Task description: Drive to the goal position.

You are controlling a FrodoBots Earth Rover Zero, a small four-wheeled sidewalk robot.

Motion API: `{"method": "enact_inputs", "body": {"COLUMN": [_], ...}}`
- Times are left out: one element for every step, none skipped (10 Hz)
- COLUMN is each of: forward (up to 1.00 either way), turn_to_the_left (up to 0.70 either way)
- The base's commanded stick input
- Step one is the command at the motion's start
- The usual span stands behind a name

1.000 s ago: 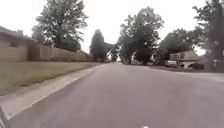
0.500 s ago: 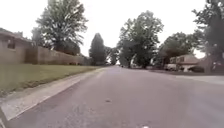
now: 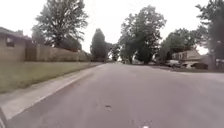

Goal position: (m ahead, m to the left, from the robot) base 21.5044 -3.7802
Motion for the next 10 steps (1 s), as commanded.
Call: {"method": "enact_inputs", "body": {"forward": [0.70, 0.70, 0.70, 0.70, 0.70, 0.70, 0.70, 0.70, 0.70, 0.70], "turn_to_the_left": [0.00, 0.00, 0.00, 0.00, 0.00, 0.00, 0.00, 0.00, 0.00, 0.00]}}
